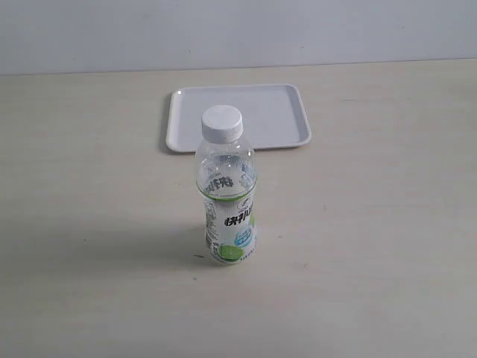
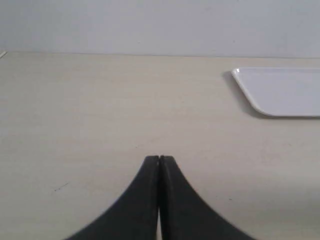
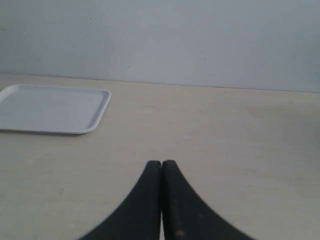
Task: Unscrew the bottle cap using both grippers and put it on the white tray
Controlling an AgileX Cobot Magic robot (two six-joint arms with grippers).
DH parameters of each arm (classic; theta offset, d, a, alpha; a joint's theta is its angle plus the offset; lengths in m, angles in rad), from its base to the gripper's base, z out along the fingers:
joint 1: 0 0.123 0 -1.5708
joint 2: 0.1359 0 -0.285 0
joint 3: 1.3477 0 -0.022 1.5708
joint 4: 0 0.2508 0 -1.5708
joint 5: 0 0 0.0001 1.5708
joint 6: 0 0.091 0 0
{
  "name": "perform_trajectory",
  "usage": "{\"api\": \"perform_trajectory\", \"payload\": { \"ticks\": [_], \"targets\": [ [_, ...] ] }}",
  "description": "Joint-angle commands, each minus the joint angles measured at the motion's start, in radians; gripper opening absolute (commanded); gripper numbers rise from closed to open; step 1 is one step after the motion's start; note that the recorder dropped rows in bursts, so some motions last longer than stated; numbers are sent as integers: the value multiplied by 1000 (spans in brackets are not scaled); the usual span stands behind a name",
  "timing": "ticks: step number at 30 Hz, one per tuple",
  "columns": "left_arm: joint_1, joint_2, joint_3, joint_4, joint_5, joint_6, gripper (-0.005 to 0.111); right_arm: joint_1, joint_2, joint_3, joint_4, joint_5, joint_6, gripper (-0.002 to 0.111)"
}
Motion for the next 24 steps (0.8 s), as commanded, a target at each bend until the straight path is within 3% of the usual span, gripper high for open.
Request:
{"api": "perform_trajectory", "payload": {
  "ticks": [1, 7, 11, 21, 24],
  "targets": [
    [-4, -5, -1, -4, -8, 0, 0, -5, -6, 5, -6, -4, -1, 0],
    [-4, -5, -1, 33, -34, 13, 0, -5, -6, 5, -6, -4, -1, 0],
    [-4, -5, -1, 32, -177, -4, 0, -5, -6, 5, -6, -4, -1, 0],
    [-4, -5, -1, -28, -459, -230, 0, -5, -6, 5, -6, -4, -1, 0],
    [-4, -5, -1, -28, -673, -345, 0, -5, -6, 5, -6, -4, -1, 0]
  ]
}}
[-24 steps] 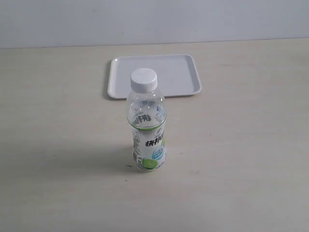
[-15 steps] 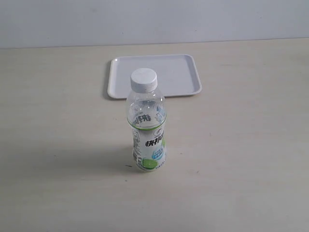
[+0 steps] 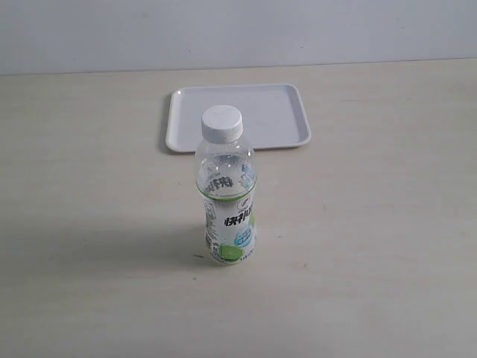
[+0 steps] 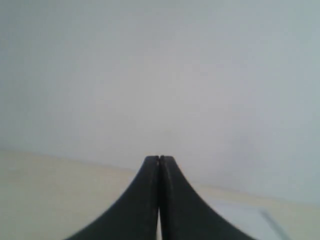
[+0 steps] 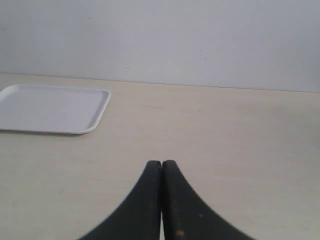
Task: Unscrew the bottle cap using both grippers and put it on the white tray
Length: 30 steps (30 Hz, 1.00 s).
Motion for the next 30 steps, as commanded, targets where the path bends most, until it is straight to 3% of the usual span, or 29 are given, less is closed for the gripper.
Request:
{"api": "perform_trajectory", "payload": {
  "ticks": [1, 2, 4, 7, 8, 11, 15, 19, 24, 26, 30],
  "targets": [
    [-4, -5, -1, -12, -344, -168, 0, -5, -6, 5, -6, -4, -1, 0],
    [-4, -2, -1, -12, -554, -178, 0, -5, -6, 5, -6, -4, -1, 0],
    [-4, 27, -70, -8, -711, -178, 0, -5, -6, 5, -6, -4, -1, 0],
    [-4, 146, -237, 62, -592, -166, 0, -5, -6, 5, -6, -4, -1, 0],
    [-4, 259, -306, 148, -568, -196, 0, -5, -6, 5, -6, -4, -1, 0],
    [-4, 547, -369, 369, -582, -326, 0, -5, -6, 5, -6, -4, -1, 0],
    [-4, 874, -369, 639, -665, -364, 2, -5, -6, 5, -6, -4, -1, 0],
    [-4, 1082, -369, 900, -848, -377, 32, -5, -6, 5, -6, -4, -1, 0],
    [-4, 1222, -364, 1064, -882, -420, 75, -5, -6, 5, -6, -4, -1, 0],
    [-4, 1265, -356, 1107, -900, -410, 82, -5, -6, 5, -6, -4, -1, 0],
    [-4, 1338, -348, 1164, -933, -344, 81, -5, -6, 5, -6, -4, -1, 0]
  ]
}}
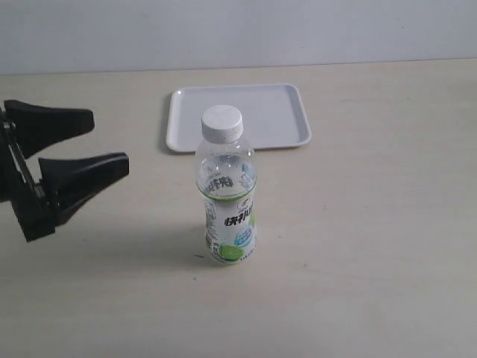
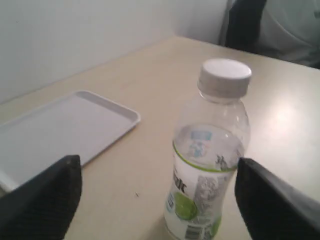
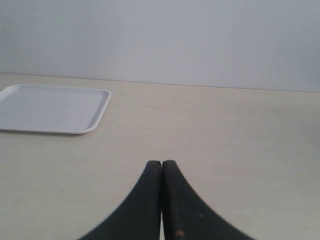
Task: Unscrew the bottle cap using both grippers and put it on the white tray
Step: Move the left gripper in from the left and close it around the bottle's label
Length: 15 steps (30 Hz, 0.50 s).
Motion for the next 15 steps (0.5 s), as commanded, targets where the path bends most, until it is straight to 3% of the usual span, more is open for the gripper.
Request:
{"api": "perform_trajectory", "payload": {
  "ticks": [1, 4, 8, 15],
  "targets": [
    [-4, 82, 12, 61, -50, 72, 81, -5, -6, 5, -6, -4, -1, 0],
    [-4, 156, 14, 40, -85, 116, 81, -5, -6, 5, -6, -4, -1, 0],
    [-4, 263, 16, 36, -234, 270, 81, -5, -6, 5, -6, -4, -1, 0],
    [-4, 445, 16, -57, -244, 465, 82, -5, -6, 5, -6, -4, -1, 0]
  ]
}}
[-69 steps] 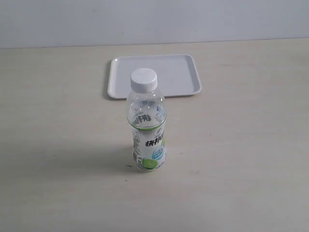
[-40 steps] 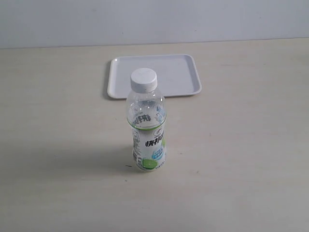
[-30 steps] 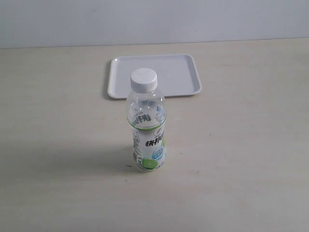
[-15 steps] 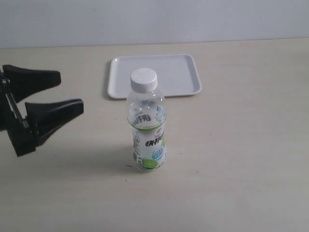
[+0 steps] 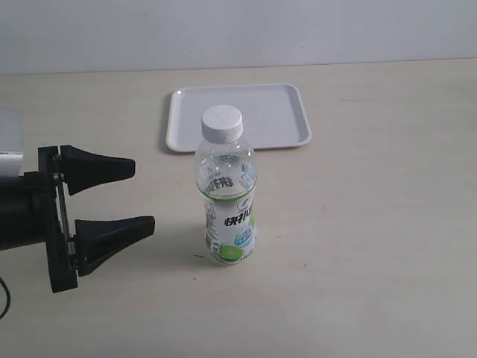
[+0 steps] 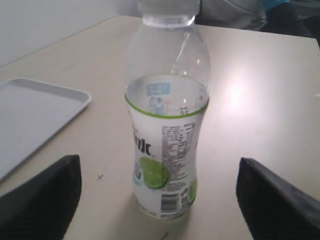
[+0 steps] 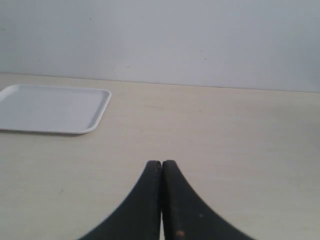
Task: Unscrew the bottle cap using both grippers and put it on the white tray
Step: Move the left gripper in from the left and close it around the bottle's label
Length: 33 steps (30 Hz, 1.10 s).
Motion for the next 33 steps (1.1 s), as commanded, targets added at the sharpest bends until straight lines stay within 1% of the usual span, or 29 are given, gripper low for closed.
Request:
{"api": "perform_trajectory", "payload": {
  "ticks": [1, 4, 7, 8, 11, 13, 19, 27, 33],
  "targets": [
    [-4, 109, 4, -101, -18, 107, 83, -5, -6, 5, -6, -4, -1, 0],
    [-24, 170, -15, -110, -18, 136, 89, -5, -6, 5, -6, -4, -1, 0],
    [-79, 228, -55, -116, -18, 136, 93, -5, -6, 5, -6, -4, -1, 0],
    [-107, 248, -72, -126, -18, 136, 94, -5, -6, 5, -6, -4, -1, 0],
    [-160, 307, -124, -135, -18, 136, 93, -5, -6, 5, -6, -4, -1, 0],
    [-182, 340, -149, -147, -18, 142, 93, -5, -6, 5, -6, -4, -1, 0],
    [-214, 411, -221, -180, -18, 146, 93, -5, -6, 5, -6, -4, -1, 0],
    [-301, 436, -298, -184, -18, 131, 93, -5, -6, 5, -6, -4, -1, 0],
    [-367, 436, -309, -290, -18, 143, 93, -5, -6, 5, -6, -4, -1, 0]
  ]
}}
